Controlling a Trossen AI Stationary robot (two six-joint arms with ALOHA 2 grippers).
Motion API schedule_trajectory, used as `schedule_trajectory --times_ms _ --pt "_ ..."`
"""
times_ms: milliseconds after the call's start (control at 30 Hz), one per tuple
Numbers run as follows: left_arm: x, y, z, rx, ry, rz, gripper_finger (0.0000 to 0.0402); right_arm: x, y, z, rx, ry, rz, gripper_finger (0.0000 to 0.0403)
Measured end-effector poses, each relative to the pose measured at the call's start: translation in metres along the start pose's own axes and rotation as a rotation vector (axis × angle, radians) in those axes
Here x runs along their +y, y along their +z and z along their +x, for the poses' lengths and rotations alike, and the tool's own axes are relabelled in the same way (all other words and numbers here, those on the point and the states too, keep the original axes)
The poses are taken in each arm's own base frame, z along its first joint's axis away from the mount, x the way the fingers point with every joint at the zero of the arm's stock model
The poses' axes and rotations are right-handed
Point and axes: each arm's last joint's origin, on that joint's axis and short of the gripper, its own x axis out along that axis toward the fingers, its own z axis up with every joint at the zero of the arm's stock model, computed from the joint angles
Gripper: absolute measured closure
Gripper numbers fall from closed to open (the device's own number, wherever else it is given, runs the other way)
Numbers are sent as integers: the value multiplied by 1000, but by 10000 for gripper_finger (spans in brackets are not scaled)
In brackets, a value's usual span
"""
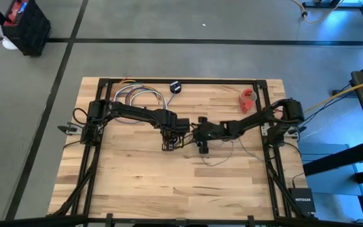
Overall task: Coil cords
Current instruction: Put the spool with the coiled wire on the table
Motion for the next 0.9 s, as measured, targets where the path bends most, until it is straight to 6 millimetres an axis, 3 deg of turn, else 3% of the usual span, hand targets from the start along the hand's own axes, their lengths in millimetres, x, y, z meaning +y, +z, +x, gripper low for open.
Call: schedule_trajectory --times_ms 200,300,567,700,900 --pt "0 0 0 -3 0 0 398 -13 -3 18 35 87 20 189" --pt "0 0 0 -3 0 0 398 -16 -5 21 73 124 35 212" --pt "0 1 0 -5 0 -2 398 -14 -10 21 129 148 -41 385" --pt "0 0 0 -5 0 -2 398 -6 -10 20 148 133 -42 387" --pt "0 0 0 -3 0 -3 398 27 -8 12 207 75 -104 395"
